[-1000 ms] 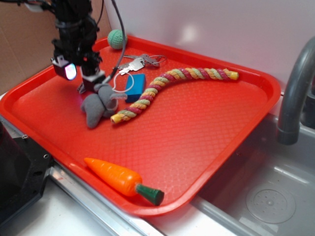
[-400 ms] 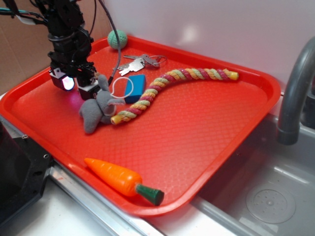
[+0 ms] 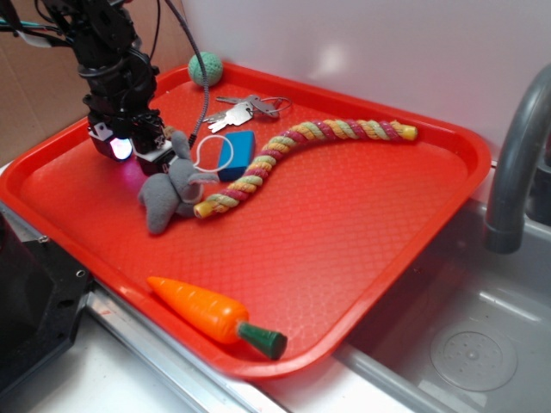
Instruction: Grab the wood chip.
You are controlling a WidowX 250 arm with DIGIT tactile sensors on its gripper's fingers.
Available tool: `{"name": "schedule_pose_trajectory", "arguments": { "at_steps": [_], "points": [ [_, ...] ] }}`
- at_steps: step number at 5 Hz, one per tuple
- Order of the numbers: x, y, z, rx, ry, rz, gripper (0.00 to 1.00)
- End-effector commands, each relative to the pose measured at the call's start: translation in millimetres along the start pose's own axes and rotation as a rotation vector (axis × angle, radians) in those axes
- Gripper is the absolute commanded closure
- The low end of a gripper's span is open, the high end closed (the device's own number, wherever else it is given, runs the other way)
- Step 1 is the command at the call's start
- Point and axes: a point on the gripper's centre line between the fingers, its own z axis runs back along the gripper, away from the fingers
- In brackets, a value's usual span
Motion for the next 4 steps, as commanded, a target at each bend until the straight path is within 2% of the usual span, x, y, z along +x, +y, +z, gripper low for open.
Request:
{"name": "schedule_pose_trajectory", "arguments": {
  "at_steps": [1, 2, 4],
  "points": [
    [-5, 19, 0, -0.001, -0.019, 0.0, 0.0],
    [15, 27, 11, 0.001, -0.014, 0.006, 0.0],
    [15, 27, 11, 0.001, -0.014, 0.006, 0.0]
  ]
}}
